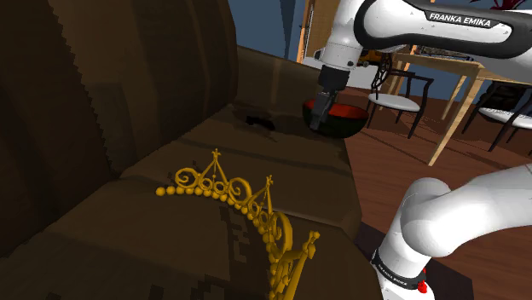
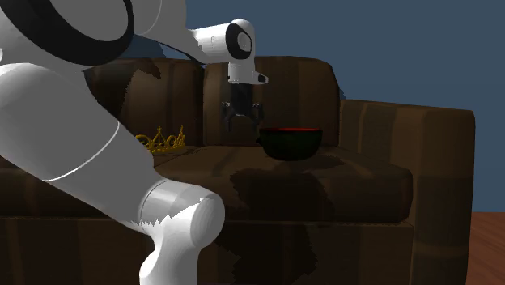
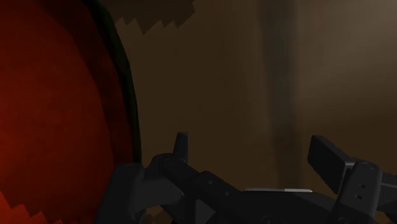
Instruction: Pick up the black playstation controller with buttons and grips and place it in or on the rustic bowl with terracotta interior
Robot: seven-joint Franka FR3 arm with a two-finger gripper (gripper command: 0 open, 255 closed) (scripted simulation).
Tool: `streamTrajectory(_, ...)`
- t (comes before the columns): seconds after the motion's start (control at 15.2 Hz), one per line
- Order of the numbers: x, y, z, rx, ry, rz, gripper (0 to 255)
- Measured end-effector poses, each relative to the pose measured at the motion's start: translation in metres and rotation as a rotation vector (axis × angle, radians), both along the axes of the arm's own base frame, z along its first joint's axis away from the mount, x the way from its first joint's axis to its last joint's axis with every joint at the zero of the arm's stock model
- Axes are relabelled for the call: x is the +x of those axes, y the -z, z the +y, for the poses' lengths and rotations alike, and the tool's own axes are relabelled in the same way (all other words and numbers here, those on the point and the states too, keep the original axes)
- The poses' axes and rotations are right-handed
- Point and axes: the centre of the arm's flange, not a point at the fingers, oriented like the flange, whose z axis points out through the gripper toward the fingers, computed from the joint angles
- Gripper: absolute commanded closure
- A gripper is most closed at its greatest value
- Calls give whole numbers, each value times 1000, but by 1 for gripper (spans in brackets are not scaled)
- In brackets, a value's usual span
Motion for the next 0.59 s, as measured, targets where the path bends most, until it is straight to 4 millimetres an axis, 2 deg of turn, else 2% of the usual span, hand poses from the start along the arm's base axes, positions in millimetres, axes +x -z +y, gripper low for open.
streamTrajectory(0.13, 6, 0, 0, 0, -4, 1, 0)
streamTrajectory(0.26, 26, 1, -2, -1, -15, 7, 0)
streamTrajectory(0.59, 93, 7, 2, -1, -51, 24, 0)
